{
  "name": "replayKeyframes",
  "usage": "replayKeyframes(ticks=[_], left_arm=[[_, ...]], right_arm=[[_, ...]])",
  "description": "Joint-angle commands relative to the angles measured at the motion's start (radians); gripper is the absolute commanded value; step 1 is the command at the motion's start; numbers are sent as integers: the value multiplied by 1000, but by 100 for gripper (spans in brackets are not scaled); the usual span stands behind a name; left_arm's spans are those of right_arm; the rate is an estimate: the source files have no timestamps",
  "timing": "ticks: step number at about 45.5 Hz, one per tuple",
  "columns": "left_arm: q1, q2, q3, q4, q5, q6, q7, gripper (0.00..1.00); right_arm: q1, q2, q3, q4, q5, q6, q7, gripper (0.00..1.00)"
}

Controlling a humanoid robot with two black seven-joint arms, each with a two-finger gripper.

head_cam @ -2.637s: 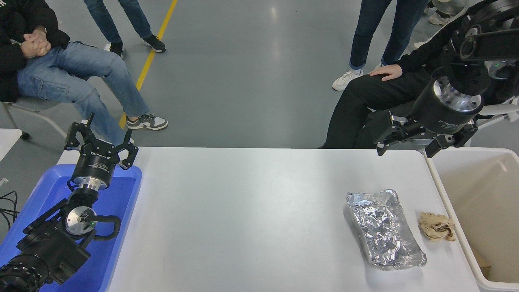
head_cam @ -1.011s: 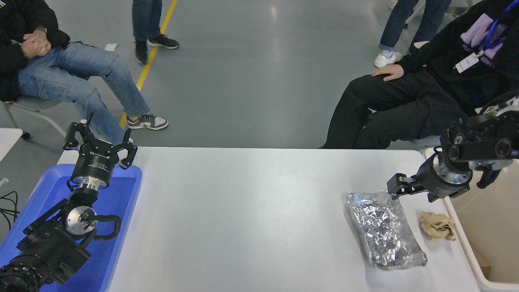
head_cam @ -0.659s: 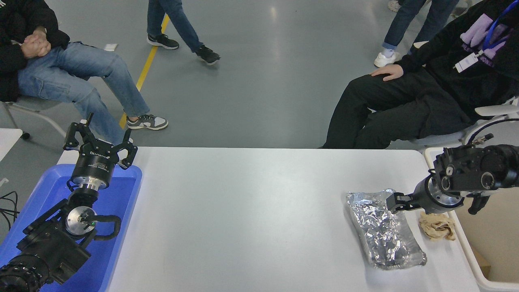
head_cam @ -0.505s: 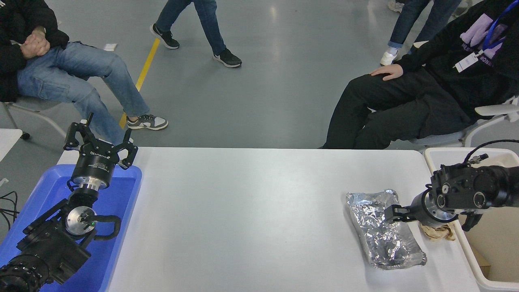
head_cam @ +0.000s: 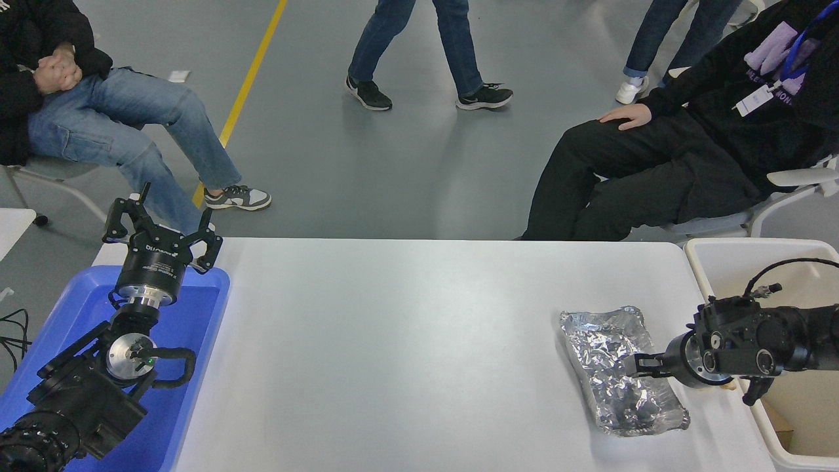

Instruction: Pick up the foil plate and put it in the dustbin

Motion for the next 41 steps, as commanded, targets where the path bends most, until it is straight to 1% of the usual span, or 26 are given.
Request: replayKeyframes(ticks=[1,5,8,9,11,12,16,29,38,41], left_arm=[[0,0,0,1,0,0,1,98],[0,0,0,0,0,0,1,98],[0,0,0,0,0,0,1,98],[0,0,0,0,0,0,1,98],[0,0,0,0,0,0,1,98],[0,0,0,1,0,0,1,98],[0,0,0,0,0,0,-1,98],[0,0,0,1,0,0,1,98],[0,0,0,0,0,0,1,98],[0,0,0,1,0,0,1,98]], right_arm=[[-15,1,3,-3,-5,-9,0,60],[-14,0,6,0,6,-7,-2,46],[-14,0,14,4,11,-1,-2,31],[-14,0,17,7,11,0,-2,22],[-14,0,18,12,12,4,-2,12],[-14,0,18,14,15,5,-2,8],[-12,0,18,17,47,7,0,0],[-12,-5,20,35,113,10,1,0],[8,-14,31,73,115,16,5,0],[40,-39,29,104,115,16,5,0]])
